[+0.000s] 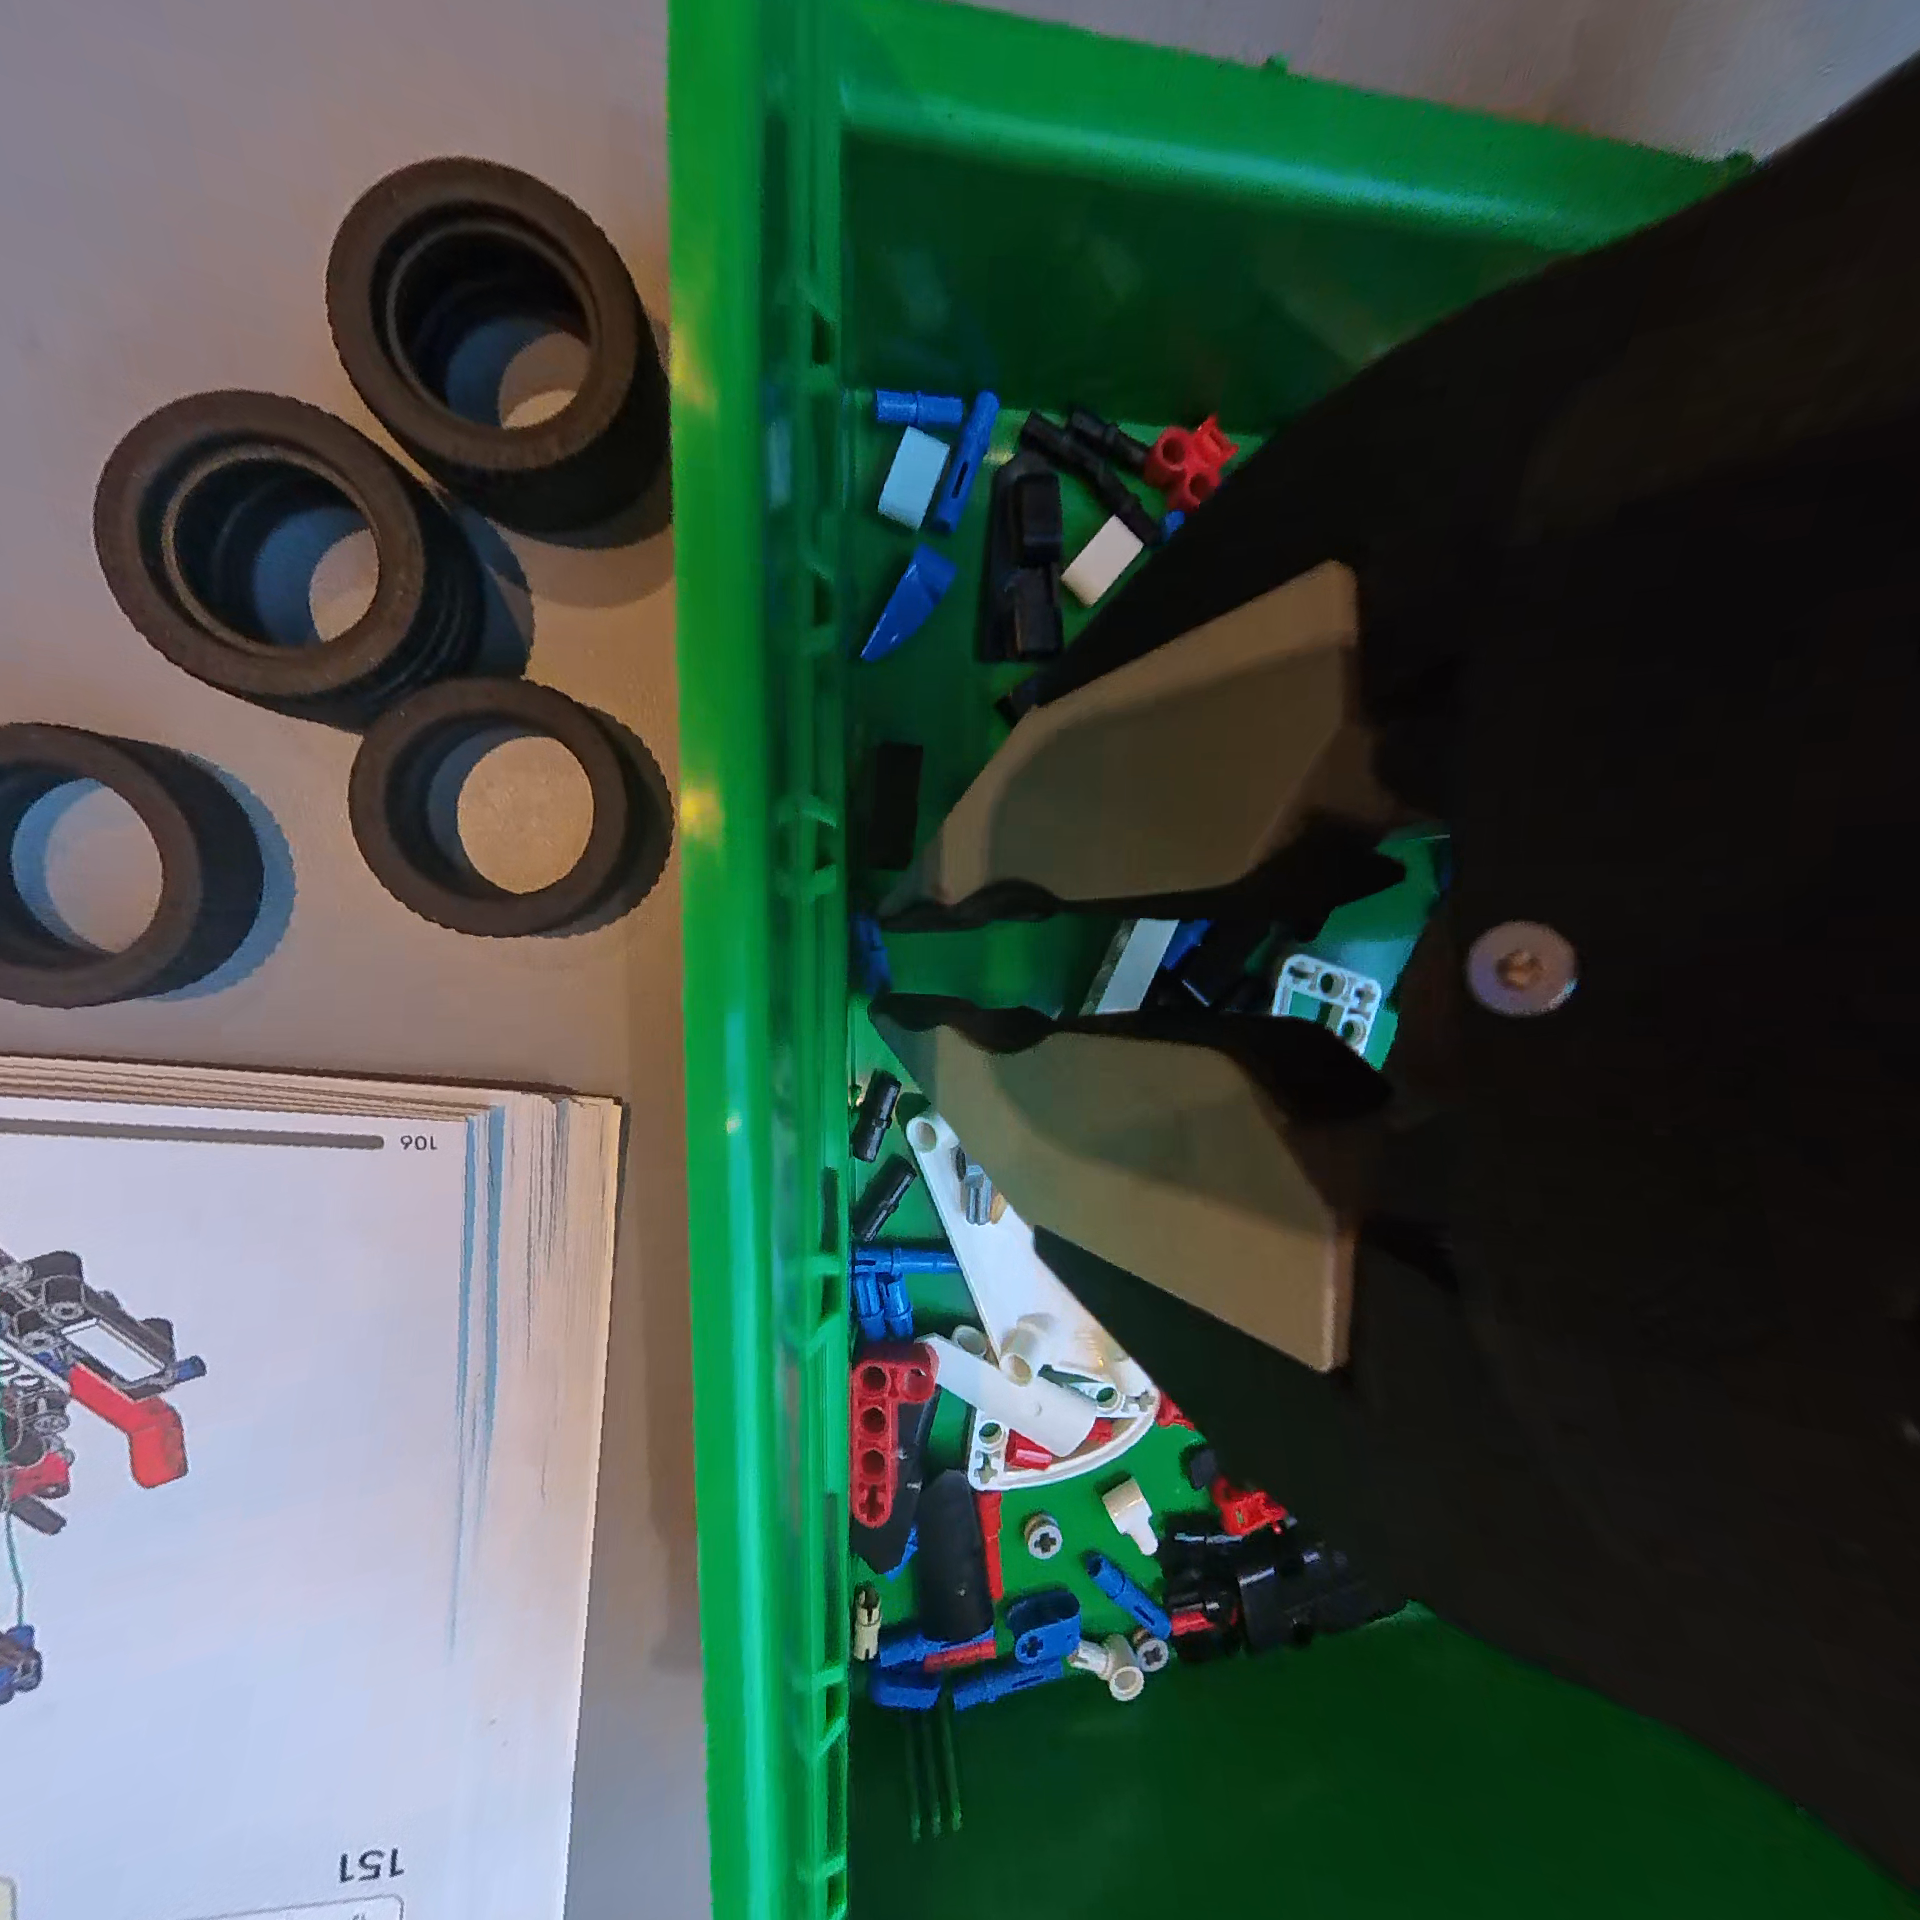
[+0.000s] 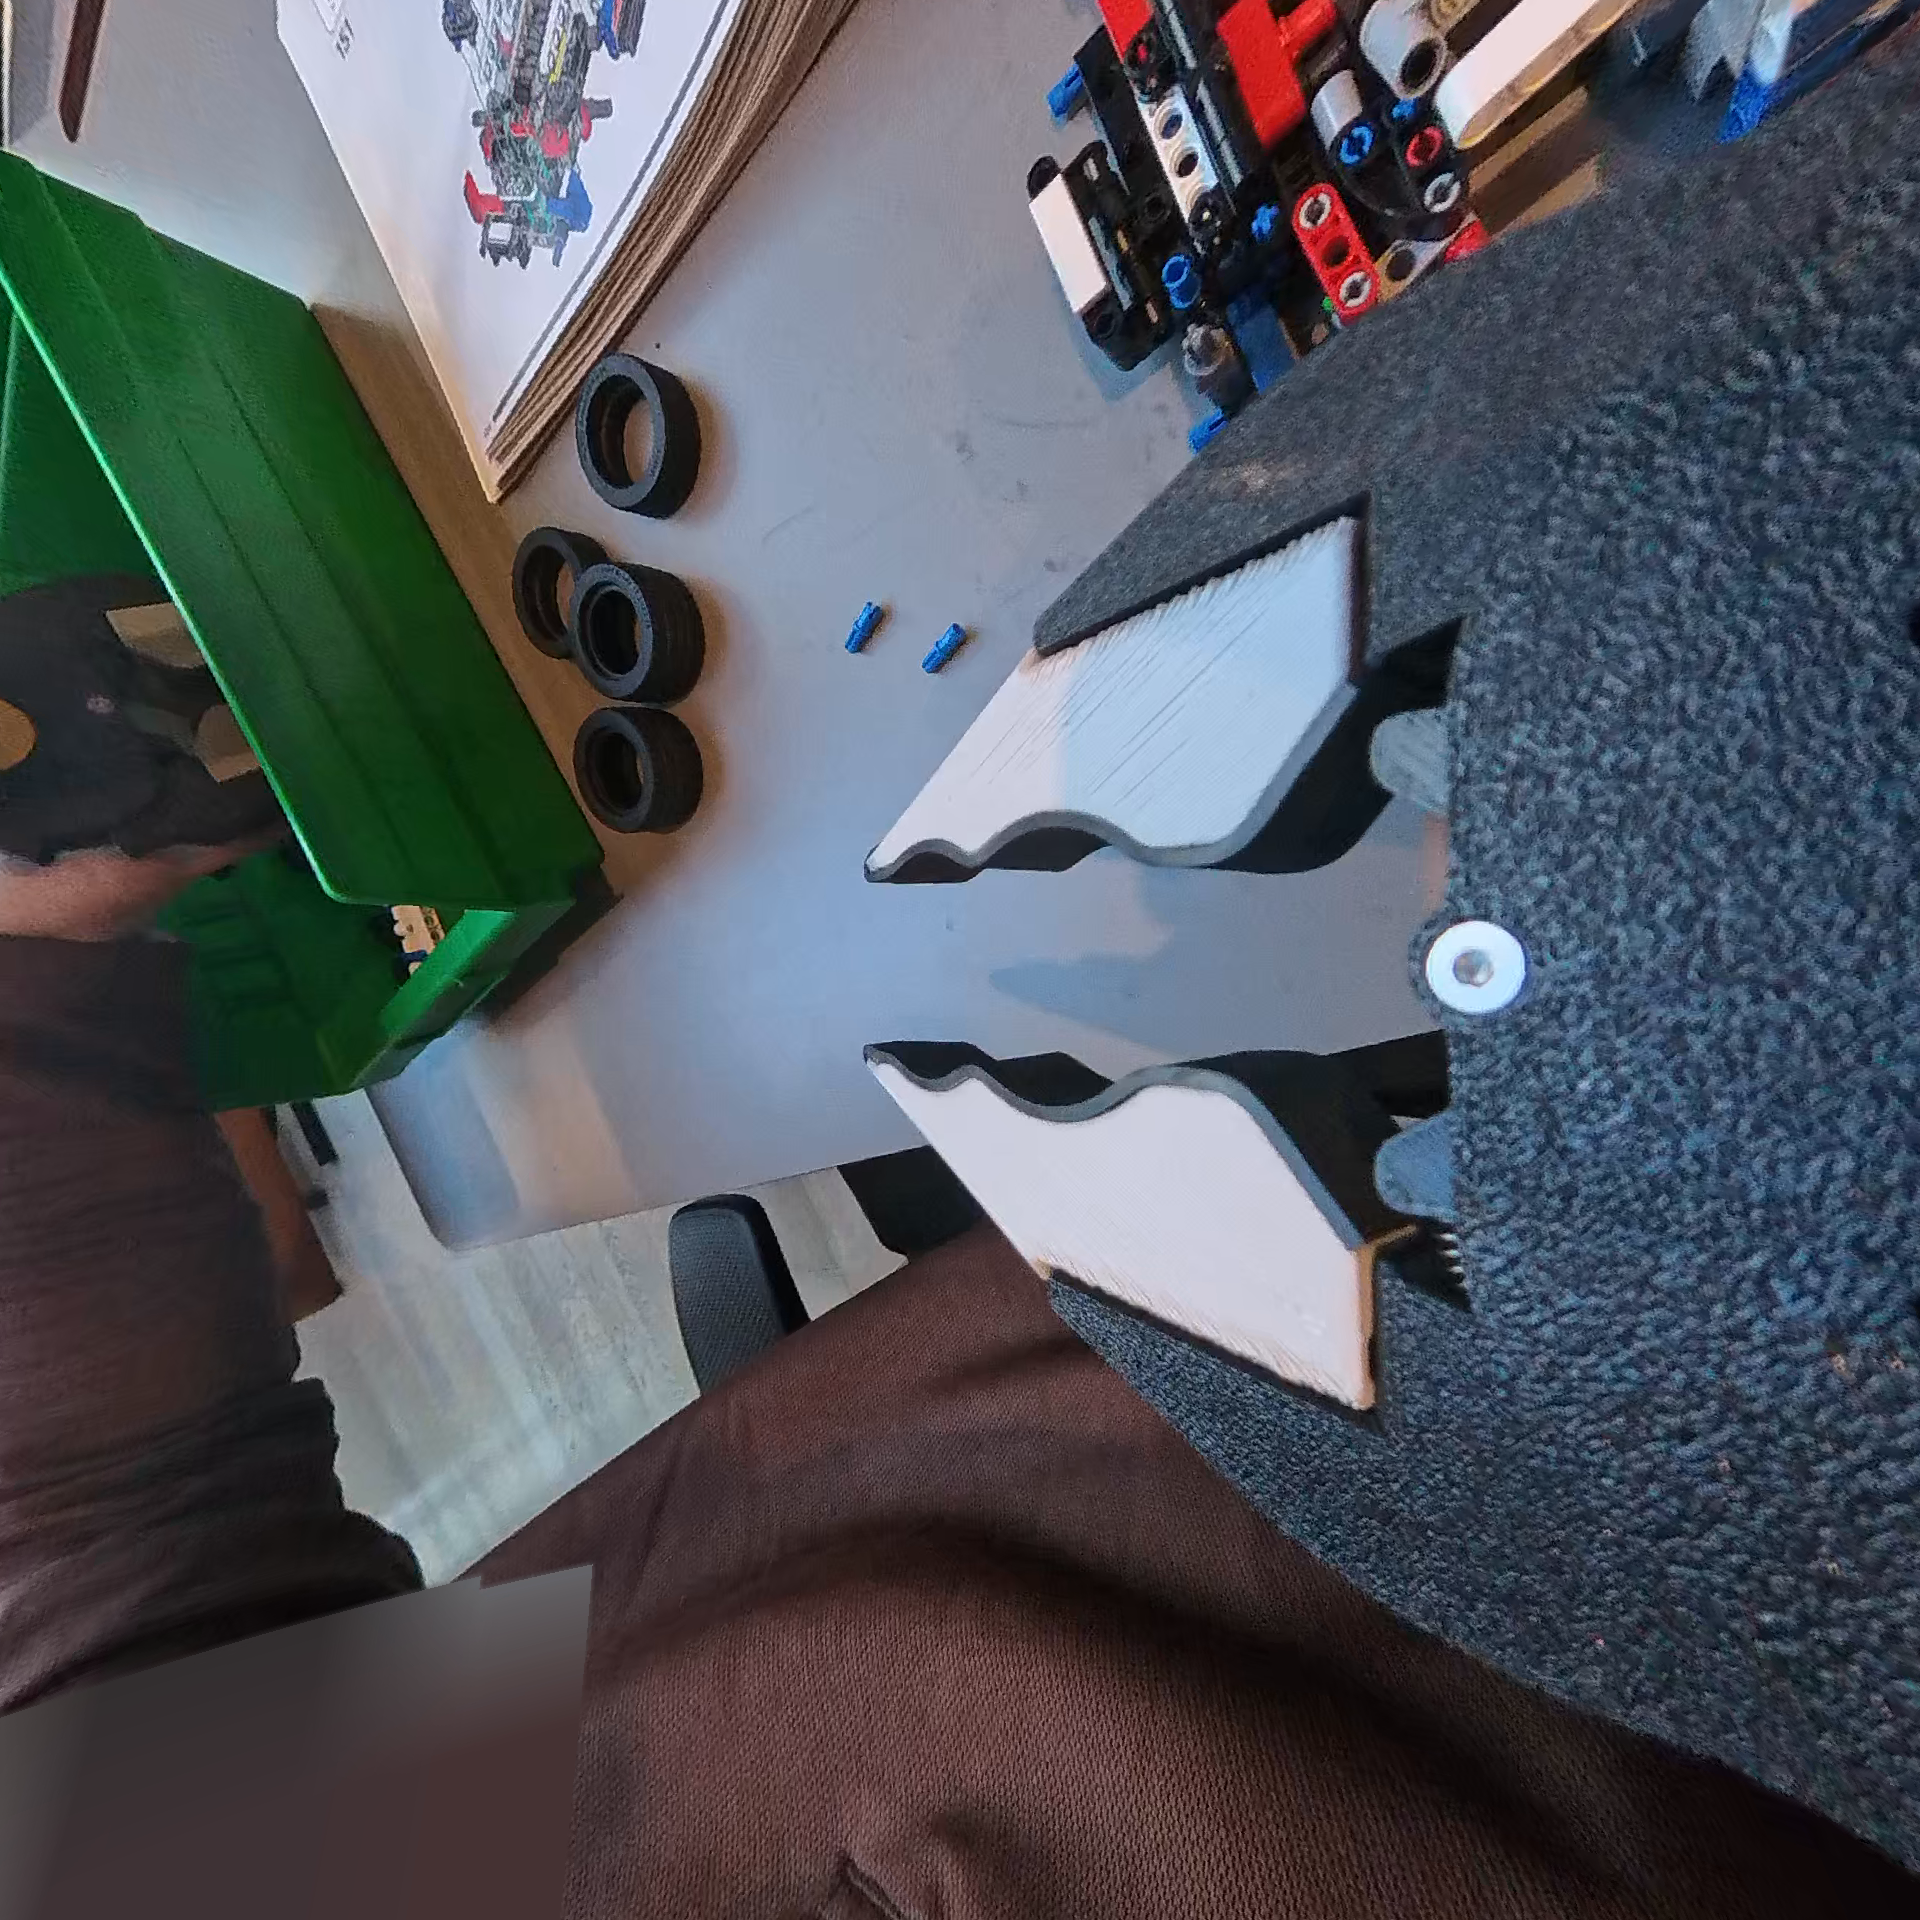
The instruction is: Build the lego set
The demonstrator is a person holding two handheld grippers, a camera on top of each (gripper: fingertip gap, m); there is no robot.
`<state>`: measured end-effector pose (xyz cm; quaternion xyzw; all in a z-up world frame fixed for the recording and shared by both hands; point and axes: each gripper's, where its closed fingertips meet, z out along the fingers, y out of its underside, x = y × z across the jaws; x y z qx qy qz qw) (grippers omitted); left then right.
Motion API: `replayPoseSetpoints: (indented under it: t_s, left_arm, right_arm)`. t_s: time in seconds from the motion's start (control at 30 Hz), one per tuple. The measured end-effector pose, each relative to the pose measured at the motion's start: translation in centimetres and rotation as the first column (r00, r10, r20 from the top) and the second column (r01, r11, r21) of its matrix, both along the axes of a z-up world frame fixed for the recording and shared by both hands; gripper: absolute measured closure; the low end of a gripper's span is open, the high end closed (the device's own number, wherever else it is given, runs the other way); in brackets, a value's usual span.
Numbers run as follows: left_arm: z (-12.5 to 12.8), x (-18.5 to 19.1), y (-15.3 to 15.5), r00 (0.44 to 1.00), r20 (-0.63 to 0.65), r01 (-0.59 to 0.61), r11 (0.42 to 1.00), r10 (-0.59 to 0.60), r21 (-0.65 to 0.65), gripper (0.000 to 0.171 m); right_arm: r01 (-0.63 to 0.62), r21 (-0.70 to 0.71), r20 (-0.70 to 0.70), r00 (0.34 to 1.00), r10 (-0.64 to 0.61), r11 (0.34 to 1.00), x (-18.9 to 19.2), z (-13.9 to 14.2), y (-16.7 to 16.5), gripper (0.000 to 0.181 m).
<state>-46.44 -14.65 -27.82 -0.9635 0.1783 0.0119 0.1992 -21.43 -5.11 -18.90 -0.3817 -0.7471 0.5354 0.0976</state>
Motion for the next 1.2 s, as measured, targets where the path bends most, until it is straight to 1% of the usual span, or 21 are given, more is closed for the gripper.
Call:
replayPoseSetpoints:
  t_s: [0.07, 0.1, 0.17, 0.23, 0.33, 0.43, 0.5, 0.57, 0.67, 0.7, 0.83, 0.87, 0.9, 0.97, 1.2]
  left_arm:
    - [0.0, 0.2, -0.1, 1.0, 0.025, -0.007, 1.0, 0.007, -0.009, 0.16]
    - [0.0, 0.3, -0.3, 0.999, 0.04, -0.001, 1.0, 0.001, -0.016, 0.154]
    - [0.0, 0.0, -0.6, 0.999, 0.042, -0.006, 1.0, 0.007, -0.031, 0.148]
    - [0.0, -0.2, -0.8, 0.999, 0.047, -0.017, 0.999, 0.019, -0.038, 0.146]
    - [0.0, 0.2, -0.5, 0.995, 0.078, -0.061, 0.997, 0.064, -0.036, 0.148]
    - [-0.1, 0.4, 0.0, 0.989, 0.083, -0.124, 0.992, 0.126, -0.033, 0.148]
    - [-0.1, 0.3, 0.1, 0.986, 0.077, -0.145, 0.988, 0.148, -0.045, 0.148]
    - [-0.1, 0.3, 0.1, 0.987, 0.074, -0.142, 0.989, 0.146, -0.05, 0.148]
    - [-0.1, 0.3, 0.1, 0.993, 0.074, -0.091, 0.994, 0.096, -0.056, 0.149]
    - [-0.1, 0.1, 0.1, 0.994, 0.068, -0.083, 0.995, 0.087, -0.06, 0.158]
    - [-0.1, 0.1, 0.1, 0.995, 0.082, -0.053, 0.996, 0.059, -0.076, 0.159]
    - [-0.1, 0.0, 0.0, 0.996, 0.065, -0.05, 0.995, 0.055, -0.081, 0.159]
    - [-0.1, -0.3, -0.3, 0.998, 0.032, -0.049, 0.995, 0.052, -0.091, 0.165]
    - [0.3, -0.5, -0.8, 0.999, -0.009, -0.053, 0.994, 0.052, -0.096, 0.165]
    - [2.8, -0.8, -2.9, 0.99, -0.048, -0.134, 0.99, 0.132, -0.051, 0.165]
  right_arm:
    - [-0.002, 0.008, -0.006, 1.0, 0.003, 1.0, 0.2, 0.0, 0.1, 0.151]
    - [-0.001, 0.011, -0.01, 1.0, 0.001, 1.0, 0.3, 0.0, 0.2, 0.152]
    - [0.005, 0.008, -0.017, 1.0, -0.005, 1.0, 0.5, 0.0, 0.4, 0.152]
    - [0.014, -0.003, -0.018, 1.0, -0.014, 1.0, 0.7, 0.1, 0.6, 0.152]
    - [0.024, -0.009, -0.02, 1.0, -0.025, 1.0, 0.8, 0.0, 1.0, 0.153]
    - [0.029, -0.013, -0.027, 0.999, -0.029, 0.999, 0.9, 0.1, 1.2, 0.153]
    - [0.029, -0.02, -0.036, 0.999, -0.03, 0.999, 0.9, 0.2, 1.3, 0.153]
    - [0.028, -0.032, -0.041, 0.999, -0.03, 0.999, 0.9, 0.3, 1.3, 0.153]
    - [0.023, -0.048, -0.046, 0.999, -0.026, 0.999, 1.0, 0.4, 1.2, 0.154]
    - [0.022, -0.049, -0.047, 0.999, -0.024, 0.999, 1.1, 0.4, 1.1, 0.154]
    - [0.022, -0.043, -0.061, 0.998, -0.024, 0.999, 1.9, 0.5, 1.1, 0.154]
    - [0.025, -0.043, -0.064, 0.998, -0.028, 0.999, 2.1, 0.6, 1.2, 0.154]
    - [0.029, -0.043, -0.065, 0.997, -0.032, 0.999, 2.3, 0.6, 1.3, 0.154]
    - [0.036, -0.047, -0.068, 0.997, -0.04, 0.998, 2.6, 0.6, 1.5, 0.154]
    - [0.018, -0.06, -0.071, 0.997, -0.023, 0.998, 3.6, -0.1, 1.6, 0.156]
